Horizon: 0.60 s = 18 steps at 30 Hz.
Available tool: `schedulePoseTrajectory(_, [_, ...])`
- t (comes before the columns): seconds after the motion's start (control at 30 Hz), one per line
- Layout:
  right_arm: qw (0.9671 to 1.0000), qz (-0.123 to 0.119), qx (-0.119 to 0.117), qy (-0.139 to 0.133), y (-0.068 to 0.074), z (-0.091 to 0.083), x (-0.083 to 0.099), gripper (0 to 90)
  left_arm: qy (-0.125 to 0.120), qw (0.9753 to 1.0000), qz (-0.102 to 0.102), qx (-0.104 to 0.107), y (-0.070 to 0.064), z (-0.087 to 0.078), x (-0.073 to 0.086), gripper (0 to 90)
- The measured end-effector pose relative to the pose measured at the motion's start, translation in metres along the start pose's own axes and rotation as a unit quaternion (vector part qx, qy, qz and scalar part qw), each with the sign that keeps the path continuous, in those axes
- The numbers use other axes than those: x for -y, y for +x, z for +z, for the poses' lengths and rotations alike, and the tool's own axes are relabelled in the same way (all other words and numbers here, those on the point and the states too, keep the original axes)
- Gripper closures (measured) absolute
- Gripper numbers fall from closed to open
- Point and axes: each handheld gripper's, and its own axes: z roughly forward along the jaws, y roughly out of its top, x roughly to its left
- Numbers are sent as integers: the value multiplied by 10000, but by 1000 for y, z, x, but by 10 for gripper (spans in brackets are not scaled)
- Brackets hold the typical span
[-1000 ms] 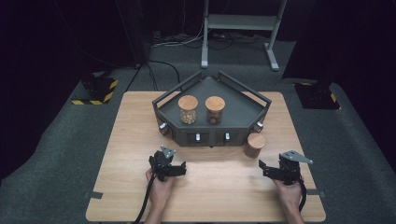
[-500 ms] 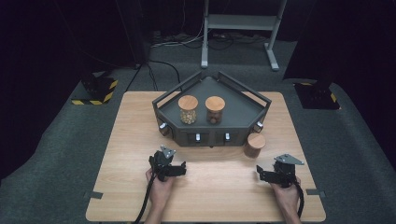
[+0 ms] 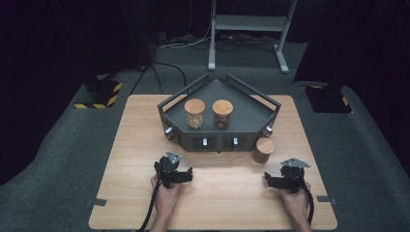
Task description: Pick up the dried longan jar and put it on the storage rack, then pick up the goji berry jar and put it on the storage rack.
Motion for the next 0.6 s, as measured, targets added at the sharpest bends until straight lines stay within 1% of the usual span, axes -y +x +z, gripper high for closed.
schedulePoseTrajectory(0.47, [10000, 21, 15, 5, 1, 0, 0, 50, 1, 10000, -2, 3, 0, 0, 0, 43])
schedulePoseTrajectory(0.6, [10000, -18, -41, 52, 0, 0, -2, 25, 3, 10000, -5, 4, 0, 0, 0, 43])
